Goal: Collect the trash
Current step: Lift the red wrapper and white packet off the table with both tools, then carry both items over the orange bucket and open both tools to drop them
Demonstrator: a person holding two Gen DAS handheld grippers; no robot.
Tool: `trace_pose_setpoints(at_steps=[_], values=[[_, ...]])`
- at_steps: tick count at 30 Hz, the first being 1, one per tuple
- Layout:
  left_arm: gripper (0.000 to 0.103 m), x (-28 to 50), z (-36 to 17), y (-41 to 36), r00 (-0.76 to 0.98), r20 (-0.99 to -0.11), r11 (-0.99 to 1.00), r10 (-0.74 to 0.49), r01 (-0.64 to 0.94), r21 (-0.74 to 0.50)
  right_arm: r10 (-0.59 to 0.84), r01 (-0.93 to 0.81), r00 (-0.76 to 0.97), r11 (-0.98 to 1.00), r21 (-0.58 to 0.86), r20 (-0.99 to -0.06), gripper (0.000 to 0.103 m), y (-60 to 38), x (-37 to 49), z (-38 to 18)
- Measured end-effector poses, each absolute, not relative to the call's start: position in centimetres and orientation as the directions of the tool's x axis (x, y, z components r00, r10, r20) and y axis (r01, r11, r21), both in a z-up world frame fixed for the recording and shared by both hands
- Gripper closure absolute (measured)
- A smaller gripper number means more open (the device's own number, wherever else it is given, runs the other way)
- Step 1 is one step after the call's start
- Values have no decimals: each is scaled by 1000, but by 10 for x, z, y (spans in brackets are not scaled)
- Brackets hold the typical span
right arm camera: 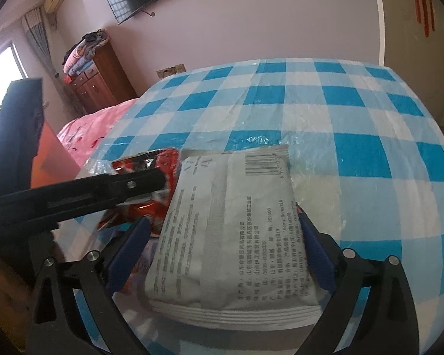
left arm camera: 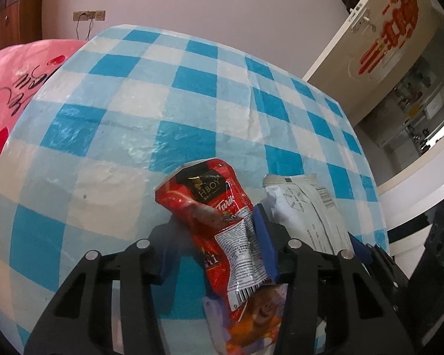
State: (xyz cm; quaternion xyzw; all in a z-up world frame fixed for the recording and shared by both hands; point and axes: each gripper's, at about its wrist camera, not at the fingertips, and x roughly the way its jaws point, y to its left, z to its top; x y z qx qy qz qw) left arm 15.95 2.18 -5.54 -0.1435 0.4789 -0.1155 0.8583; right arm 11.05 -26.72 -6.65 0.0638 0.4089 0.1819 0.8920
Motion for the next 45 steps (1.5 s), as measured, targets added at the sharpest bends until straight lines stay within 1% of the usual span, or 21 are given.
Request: trace_pose_setpoints(at_steps=[2,3,4,6,7,12,18,22,27,35,40,45], values=[[55,155,-55,30,518,-782,928,-346,64,-368,356,-275,606,933,232,-712,8,-263,110,-67],[55,153,-55,33,521,-780,927,-348,66,-370,332,-272,611,941,204,-718,15,-261,110,-67],[55,149,-55,39,525,-775,925,-350,64,-374,312,-269,618,946,179,-721,18,-260,110,-67],[55,143,-54,47,533,-767,921,-356,64,-383,310,-270,619,947,175,-721,20,-260,110,-68],[55,141,-54,51,537,-764,920,-359,67,-385,305,-268,622,948,170,-722,22,-261,110,-68],[55,124,-45,66,563,-745,923,-358,94,-373,290,-268,628,952,150,-722,24,-261,106,-68],[55,107,-32,84,594,-713,916,-372,112,-385,287,-262,651,954,147,-702,25,-261,100,-60],[55,95,-21,89,614,-694,916,-376,135,-377,288,-268,685,954,136,-670,25,-257,91,-41],[55,81,0,97,651,-651,910,-391,168,-378,300,-285,710,950,129,-637,25,-251,83,-14],[55,58,45,122,732,-564,909,-383,187,-373,400,-367,710,913,180,-579,25,-222,77,36],[55,42,74,153,792,-515,920,-327,144,-364,506,-461,669,857,230,-545,25,-184,80,67],[55,27,93,199,849,-483,939,-216,45,-341,617,-571,589,775,271,-521,25,-133,87,91]])
